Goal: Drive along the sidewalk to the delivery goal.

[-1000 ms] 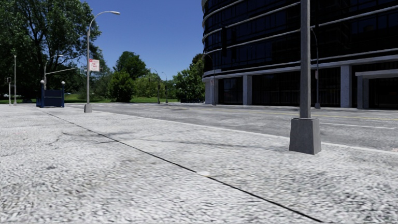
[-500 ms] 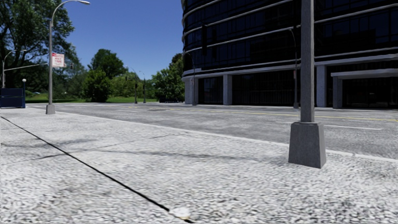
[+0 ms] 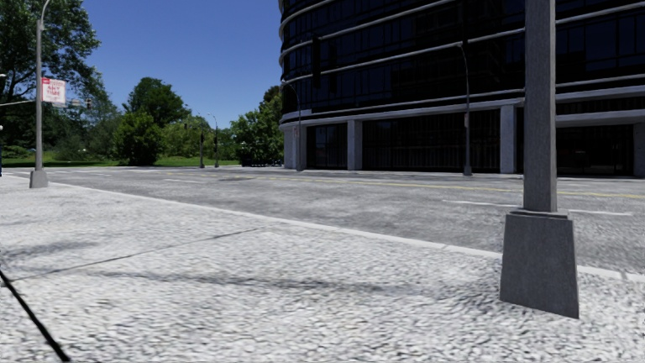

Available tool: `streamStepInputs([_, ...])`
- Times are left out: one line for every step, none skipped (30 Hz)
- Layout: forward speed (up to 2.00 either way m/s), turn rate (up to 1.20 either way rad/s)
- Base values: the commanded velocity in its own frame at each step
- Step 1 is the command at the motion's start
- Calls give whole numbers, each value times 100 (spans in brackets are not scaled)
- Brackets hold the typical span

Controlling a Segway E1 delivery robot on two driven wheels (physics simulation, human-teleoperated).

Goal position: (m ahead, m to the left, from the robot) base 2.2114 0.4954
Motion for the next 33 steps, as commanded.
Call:
streamStepInputs([142,0])
streamStepInputs([142,0])
streamStepInputs([142,0])
streamStepInputs([143,0])
streamStepInputs([143,0])
streamStepInputs([143,0])
streamStepInputs([143,0])
streamStepInputs([143,0])
streamStepInputs([143,0])
streamStepInputs([143,0])
streamStepInputs([143,0])
streamStepInputs([143,0])
streamStepInputs([143,0])
streamStepInputs([143,0])
streamStepInputs([143,0])
streamStepInputs([143,0])
streamStepInputs([143,0])
streamStepInputs([142,0])
streamStepInputs([142,0])
streamStepInputs([142,0])
streamStepInputs([142,0])
streamStepInputs([142,0])
streamStepInputs([142,0])
streamStepInputs([142,0])
streamStepInputs([142,0])
streamStepInputs([141,0])
streamStepInputs([140,0])
streamStepInputs([138,0])
streamStepInputs([132,0])
streamStepInputs([127,10])
streamStepInputs([125,20])
streamStepInputs([125,20])
streamStepInputs([122,25])
